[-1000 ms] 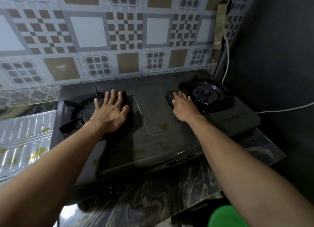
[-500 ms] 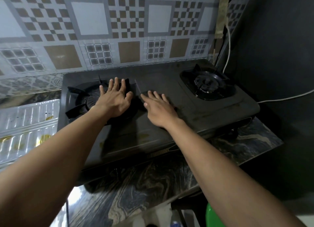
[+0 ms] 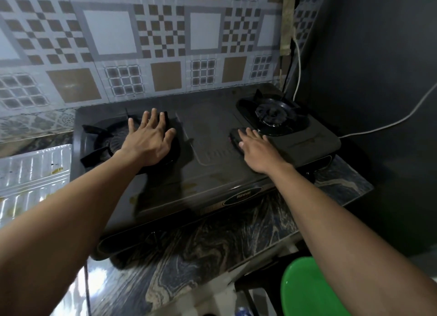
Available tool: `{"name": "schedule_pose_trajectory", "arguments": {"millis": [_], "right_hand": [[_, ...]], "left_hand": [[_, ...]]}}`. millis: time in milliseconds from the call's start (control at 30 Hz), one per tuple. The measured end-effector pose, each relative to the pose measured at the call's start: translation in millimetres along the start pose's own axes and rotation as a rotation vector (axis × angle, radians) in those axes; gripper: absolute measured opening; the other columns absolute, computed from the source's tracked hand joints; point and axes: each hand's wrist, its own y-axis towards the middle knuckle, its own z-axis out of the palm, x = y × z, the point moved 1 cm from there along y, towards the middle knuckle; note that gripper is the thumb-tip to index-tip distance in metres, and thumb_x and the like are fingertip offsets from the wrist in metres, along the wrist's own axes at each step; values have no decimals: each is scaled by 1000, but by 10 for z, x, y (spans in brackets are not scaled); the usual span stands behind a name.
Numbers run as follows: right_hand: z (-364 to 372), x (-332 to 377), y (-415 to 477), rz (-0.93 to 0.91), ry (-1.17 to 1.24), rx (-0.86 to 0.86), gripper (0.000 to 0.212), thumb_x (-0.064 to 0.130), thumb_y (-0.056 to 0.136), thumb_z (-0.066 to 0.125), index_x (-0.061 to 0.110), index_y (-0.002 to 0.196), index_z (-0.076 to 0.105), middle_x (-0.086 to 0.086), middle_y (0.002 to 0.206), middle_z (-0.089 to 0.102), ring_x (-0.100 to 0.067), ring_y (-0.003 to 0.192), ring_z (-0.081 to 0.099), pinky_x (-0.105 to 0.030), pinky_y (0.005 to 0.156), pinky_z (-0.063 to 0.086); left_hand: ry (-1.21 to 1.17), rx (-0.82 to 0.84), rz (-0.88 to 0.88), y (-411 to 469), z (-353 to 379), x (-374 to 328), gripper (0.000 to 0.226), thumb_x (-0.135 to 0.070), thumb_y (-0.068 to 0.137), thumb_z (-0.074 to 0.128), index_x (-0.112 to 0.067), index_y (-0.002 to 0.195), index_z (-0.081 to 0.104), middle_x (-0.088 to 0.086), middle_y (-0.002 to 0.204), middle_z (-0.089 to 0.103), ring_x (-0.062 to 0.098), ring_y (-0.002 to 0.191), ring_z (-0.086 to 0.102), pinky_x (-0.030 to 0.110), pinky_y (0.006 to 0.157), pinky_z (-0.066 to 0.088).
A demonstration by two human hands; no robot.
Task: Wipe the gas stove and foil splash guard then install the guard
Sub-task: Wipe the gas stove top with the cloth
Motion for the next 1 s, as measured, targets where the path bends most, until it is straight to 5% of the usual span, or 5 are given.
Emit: {"name": "schedule_pose_trajectory", "arguments": {"millis": [267,600,767,1000], "right_hand": [[39,2,-150,117,14,-87,50,21,106,29,13,155,23,-12,163,19,-27,151,13,-44,122,7],[496,1156,-809,-354,44,-145,47,22,105,34,17,152,34,-7,160,31,-21,150,20,-40,123,10],[496,915,-809,-409,69,-121,47,25,106,33,20,152,34,-2,160,29,-13,150,20,-37,123,12],[209,179,-553,-214,44,-114,49,26,107,28,18,155,24,-3,164,20,-15,152,12,-35,123,8]], "left_hand": [[-22,43,3,-84,15,-46,67,-52,102,15,-20,158,0,10,166,-9,29,152,-9,60,118,-8],[6,54,-15,-83,12,-84,68,-53,101,14,-18,159,1,10,166,-7,28,153,-8,60,117,-8],[32,48,-54,-98,-19,-151,66,-50,102,15,-18,159,4,11,166,-5,29,153,-7,62,117,-7],[90,4,-37,-77,61,-564,67,-52,101,13,-18,158,5,13,166,-4,34,151,-11,64,115,-10]]}}
